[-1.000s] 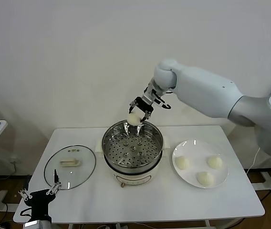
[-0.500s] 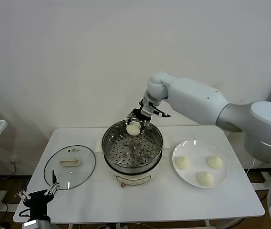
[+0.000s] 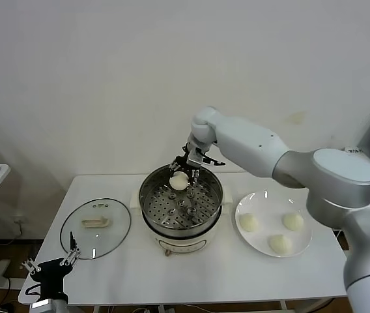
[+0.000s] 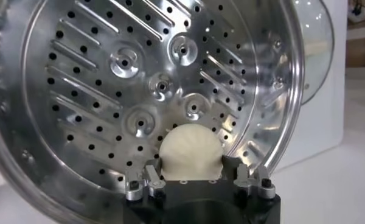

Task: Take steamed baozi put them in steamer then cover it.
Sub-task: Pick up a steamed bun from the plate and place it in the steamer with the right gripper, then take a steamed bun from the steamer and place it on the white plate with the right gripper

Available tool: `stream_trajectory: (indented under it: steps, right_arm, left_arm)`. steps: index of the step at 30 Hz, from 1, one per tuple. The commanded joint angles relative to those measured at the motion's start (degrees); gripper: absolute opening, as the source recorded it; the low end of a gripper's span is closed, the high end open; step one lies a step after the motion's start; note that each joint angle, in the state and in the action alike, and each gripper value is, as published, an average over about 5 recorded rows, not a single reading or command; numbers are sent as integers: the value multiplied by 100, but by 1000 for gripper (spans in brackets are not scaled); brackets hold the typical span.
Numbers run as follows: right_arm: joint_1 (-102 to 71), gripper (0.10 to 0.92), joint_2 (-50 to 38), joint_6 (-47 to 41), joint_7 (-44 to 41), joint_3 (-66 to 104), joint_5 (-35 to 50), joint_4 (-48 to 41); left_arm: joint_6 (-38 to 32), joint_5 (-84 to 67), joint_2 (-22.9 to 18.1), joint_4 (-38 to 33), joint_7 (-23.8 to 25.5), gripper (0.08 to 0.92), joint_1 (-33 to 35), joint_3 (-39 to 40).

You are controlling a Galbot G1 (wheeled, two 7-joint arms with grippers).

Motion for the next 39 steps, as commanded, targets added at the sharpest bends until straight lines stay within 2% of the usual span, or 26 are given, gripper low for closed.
stream_trajectory:
  steps: [1, 7, 14, 17, 24, 31, 39]
  right_arm:
    - [-155, 628, 321, 339, 97, 280, -642, -687]
    - [-249, 648, 424, 404, 148, 391, -740, -819]
    - [-214, 801, 420, 406, 176, 447, -682, -744]
    - [-64, 820, 331, 386, 142, 418, -552, -572]
    - [1047, 823, -228, -401, -87, -243, 1109, 388]
    - [2170, 823, -934, -1407, 371, -1045, 2020, 694]
    - [2950, 823, -2227, -2903, -489, -2857, 3495, 1945]
  left_arm:
    - [-2, 2, 0, 3, -1, 823, 0, 0]
    - [-11, 5, 1, 12, -2, 823, -6, 7]
    - [-17, 14, 4, 26, -5, 823, -10, 21]
    - [-17, 19, 8, 44, -7, 823, -17, 29]
    - [-13, 19, 13, 86, -11, 823, -36, 48]
    - [-2, 54, 26, 70, -14, 823, -43, 188]
    - [-2, 90, 86, 21, -9, 823, -35, 396]
